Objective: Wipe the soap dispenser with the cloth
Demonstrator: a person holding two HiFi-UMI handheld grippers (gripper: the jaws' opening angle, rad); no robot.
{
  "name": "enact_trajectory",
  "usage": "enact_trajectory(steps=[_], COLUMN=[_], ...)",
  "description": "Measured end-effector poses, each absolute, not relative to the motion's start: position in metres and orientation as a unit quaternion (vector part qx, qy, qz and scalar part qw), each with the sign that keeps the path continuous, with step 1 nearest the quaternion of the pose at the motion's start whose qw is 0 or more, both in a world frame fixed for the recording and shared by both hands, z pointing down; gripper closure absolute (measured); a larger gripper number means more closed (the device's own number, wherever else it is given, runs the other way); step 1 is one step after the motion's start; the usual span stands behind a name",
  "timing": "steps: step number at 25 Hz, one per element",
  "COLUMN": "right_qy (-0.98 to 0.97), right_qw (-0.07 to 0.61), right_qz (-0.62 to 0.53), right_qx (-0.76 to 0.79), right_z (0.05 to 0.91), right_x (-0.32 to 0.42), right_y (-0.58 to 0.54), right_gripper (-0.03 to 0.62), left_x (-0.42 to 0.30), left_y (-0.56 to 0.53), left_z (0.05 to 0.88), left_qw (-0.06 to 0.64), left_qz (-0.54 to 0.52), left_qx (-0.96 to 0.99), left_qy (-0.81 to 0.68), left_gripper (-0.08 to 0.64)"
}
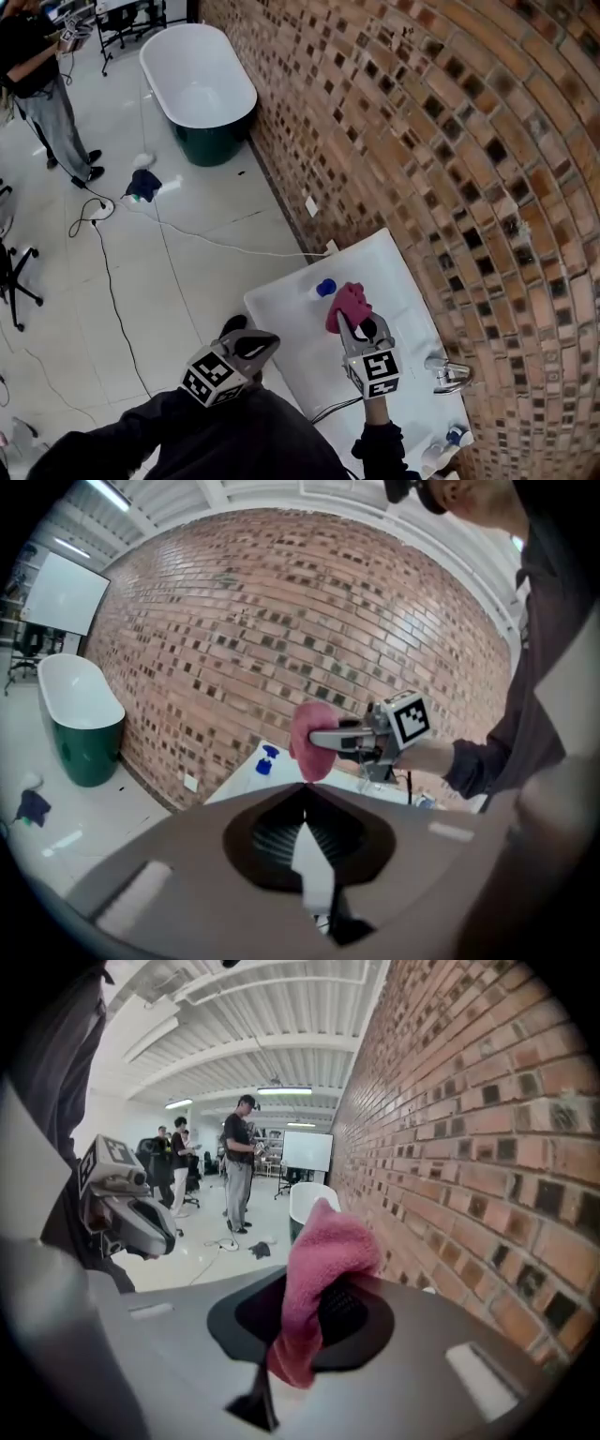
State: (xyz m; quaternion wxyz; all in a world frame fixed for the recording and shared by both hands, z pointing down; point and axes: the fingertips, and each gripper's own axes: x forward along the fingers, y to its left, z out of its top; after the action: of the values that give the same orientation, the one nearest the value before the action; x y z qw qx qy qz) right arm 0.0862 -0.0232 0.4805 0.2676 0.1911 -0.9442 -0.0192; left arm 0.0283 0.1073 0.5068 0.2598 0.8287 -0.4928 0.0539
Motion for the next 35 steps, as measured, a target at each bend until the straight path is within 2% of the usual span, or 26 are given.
enact_trajectory(steps=[7,12,16,19,26,30,35], right_qy=[-0.885,-0.867,-0.878,-0.901,-0.935,-0.917,-0.883], right_qw=[0.426,0.473,0.459,0.415,0.307,0.308,0.346], right_qz=[-0.137,-0.143,-0.121,-0.096,0.084,0.163,0.251], right_qx=[0.128,0.061,0.062,0.085,0.156,0.194,0.196], right_z=[0.502,0.517,0.527,0.528,0.565,0.604,0.656], right_x=[0.05,0.039,0.031,0.024,0.014,0.019,0.024], right_y=[-0.06,-0.016,0.02,0.032,0.026,0.005,0.008], right_gripper=[0.535,0.535,0.535,0.535,0.535,0.535,0.535], left_x=[-0.01,-0.022,-0.022,-0.023,-0.04,-0.05,-0.061], left_y=[0.059,0.044,0.034,0.029,0.018,0.011,0.01], left_z=[0.504,0.51,0.513,0.513,0.516,0.514,0.514], left_qw=[0.265,0.276,0.278,0.279,0.278,0.267,0.273], left_qz=[0.047,0.054,0.06,0.066,0.082,0.089,0.087], left_qx=[0.841,0.85,0.861,0.868,0.877,0.882,0.881], left_qy=[-0.469,-0.445,-0.421,-0.405,-0.384,-0.378,-0.375], left_gripper=[0.56,0.56,0.56,0.56,0.56,0.56,0.56])
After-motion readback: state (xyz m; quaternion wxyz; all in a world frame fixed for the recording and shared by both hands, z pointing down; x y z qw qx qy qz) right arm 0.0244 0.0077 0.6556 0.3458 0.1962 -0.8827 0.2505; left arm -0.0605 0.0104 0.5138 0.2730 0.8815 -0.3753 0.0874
